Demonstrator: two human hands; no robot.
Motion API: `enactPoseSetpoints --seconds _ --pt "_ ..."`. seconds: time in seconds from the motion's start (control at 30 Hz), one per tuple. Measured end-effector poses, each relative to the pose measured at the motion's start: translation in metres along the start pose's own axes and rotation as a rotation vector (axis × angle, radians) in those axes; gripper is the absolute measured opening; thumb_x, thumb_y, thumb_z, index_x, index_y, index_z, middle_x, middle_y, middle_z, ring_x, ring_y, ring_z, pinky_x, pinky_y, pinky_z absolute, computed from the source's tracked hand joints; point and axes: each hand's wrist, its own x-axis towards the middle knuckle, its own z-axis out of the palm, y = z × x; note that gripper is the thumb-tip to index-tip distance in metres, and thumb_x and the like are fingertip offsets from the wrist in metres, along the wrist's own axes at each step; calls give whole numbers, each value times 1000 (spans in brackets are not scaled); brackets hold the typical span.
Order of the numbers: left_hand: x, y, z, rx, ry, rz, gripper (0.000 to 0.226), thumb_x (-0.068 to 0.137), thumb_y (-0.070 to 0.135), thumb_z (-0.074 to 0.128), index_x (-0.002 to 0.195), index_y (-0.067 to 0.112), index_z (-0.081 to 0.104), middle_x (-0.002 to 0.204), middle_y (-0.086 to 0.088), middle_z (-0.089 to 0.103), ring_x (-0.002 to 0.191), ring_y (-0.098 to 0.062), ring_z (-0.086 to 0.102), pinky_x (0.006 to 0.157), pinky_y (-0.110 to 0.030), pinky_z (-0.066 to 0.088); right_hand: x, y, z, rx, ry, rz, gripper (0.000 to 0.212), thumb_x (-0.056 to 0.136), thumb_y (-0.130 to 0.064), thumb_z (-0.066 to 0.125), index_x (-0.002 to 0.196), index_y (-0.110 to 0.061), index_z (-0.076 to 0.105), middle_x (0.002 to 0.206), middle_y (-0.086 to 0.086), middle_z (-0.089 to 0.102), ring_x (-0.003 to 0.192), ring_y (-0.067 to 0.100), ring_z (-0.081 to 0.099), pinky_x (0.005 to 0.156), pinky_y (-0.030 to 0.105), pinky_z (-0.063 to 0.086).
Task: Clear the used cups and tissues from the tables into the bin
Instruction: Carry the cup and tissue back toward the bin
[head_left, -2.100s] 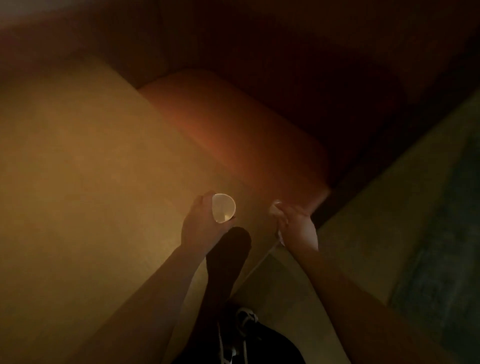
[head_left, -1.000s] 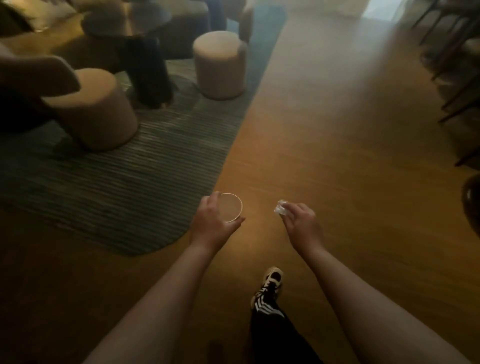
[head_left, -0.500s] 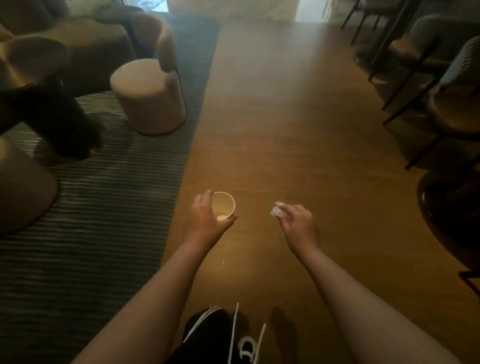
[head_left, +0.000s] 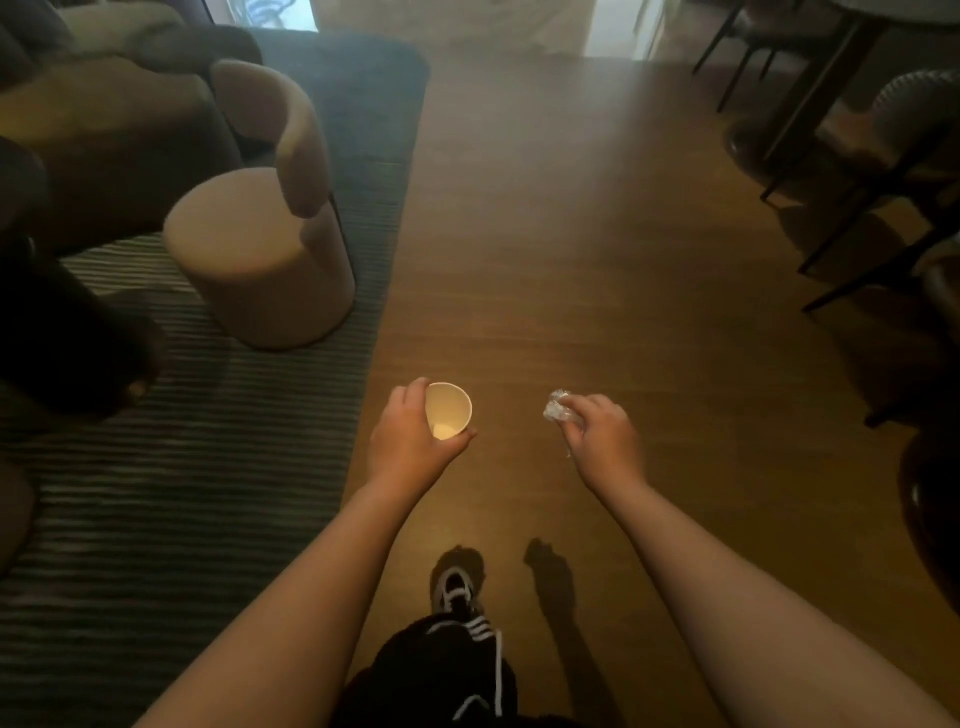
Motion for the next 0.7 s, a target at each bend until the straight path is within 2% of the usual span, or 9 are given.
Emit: enactPoseSetpoints --seconds 0.1,0.23,0.43,0.57,0.7 --pt "87 3 -13 5 11 17 82 64 56 75 130 22 41 118 2 49 101 -17 52 74 -31 45 81 -27 -4 -7 15 2 27 95 -24 52 119 -23 62 113 -2 60 104 17 51 75 24 34" --pt "188 8 -21 5 6 14 84 65 57 74 133 21 40 119 2 49 102 -17 51 78 -33 48 175 -50 -5 -19 12 13 27 95 -24 51 121 -23 62 115 -2 59 105 17 50 76 24 34" --pt "343 -1 -5 -7 23 1 83 66 56 75 133 21 40 120 1 49 102 -17 51 76 -30 44 332 -73 18 -15 24 2 28 95 -22 53 121 -24 61 114 -3 59 104 16 50 78 26 39" --pt "471 -5 11 1 42 18 81 67 55 75 132 20 41 119 0 49 101 -17 51 76 -31 44 462 -87 40 12 28 -25 27 94 -21 54 120 -22 63 112 -1 60 104 17 50 76 24 34" --pt "617 10 9 26 36 12 83 67 53 76 133 18 41 120 -2 49 105 -20 51 81 -35 46 614 -110 45 10 9 -54 28 94 -20 53 120 -20 63 115 1 60 106 21 51 78 26 37"
